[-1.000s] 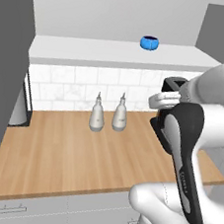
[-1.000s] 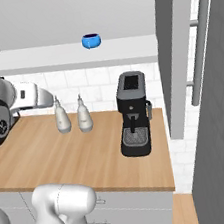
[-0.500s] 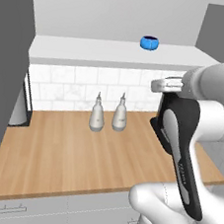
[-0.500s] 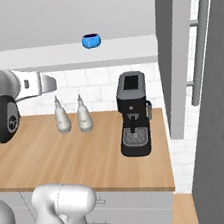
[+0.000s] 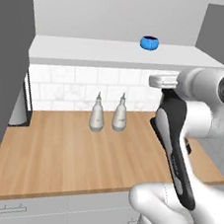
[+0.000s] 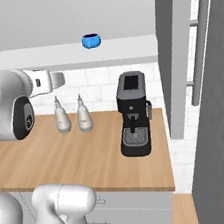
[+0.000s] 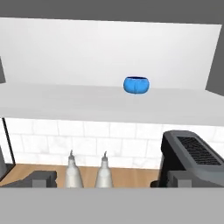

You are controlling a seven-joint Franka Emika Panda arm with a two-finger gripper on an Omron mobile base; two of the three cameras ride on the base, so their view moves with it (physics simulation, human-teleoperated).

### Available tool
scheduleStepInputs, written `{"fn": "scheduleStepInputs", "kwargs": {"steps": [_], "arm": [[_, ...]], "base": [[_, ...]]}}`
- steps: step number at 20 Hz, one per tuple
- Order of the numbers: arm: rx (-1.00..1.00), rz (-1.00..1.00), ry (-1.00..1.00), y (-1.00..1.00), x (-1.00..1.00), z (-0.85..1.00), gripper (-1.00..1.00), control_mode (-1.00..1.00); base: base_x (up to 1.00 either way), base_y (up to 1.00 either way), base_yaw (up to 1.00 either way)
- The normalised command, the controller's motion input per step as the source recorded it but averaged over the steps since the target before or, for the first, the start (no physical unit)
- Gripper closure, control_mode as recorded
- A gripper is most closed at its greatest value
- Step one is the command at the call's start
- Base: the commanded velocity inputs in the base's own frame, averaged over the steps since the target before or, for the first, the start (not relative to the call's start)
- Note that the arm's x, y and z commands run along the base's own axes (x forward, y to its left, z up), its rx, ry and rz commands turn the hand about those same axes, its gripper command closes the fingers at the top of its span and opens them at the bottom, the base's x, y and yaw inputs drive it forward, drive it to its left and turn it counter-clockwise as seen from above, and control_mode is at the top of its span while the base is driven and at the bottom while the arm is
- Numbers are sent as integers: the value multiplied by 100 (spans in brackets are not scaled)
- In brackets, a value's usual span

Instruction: Gather all objects into one cabinet and sort the glasses and bowls to opposite sides.

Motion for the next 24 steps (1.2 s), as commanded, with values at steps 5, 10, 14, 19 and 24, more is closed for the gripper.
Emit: {"fn": "scheduleStepInputs", "kwargs": {"steps": [5, 10, 14, 19, 24], "arm": [[0, 0, 1, 0, 41, 0, -100, -100], [0, 0, 3, 1, 34, 0, -100, -100], [0, -1, 9, 2, 27, 0, -100, -100], [0, -7, 4, -15, 8, 11, -100, -100], [0, -3, 0, -6, 28, 19, -100, -100]], "base": [[0, 0, 0], [0, 0, 0], [0, 0, 0], [0, 0, 0], [0, 0, 0]]}}
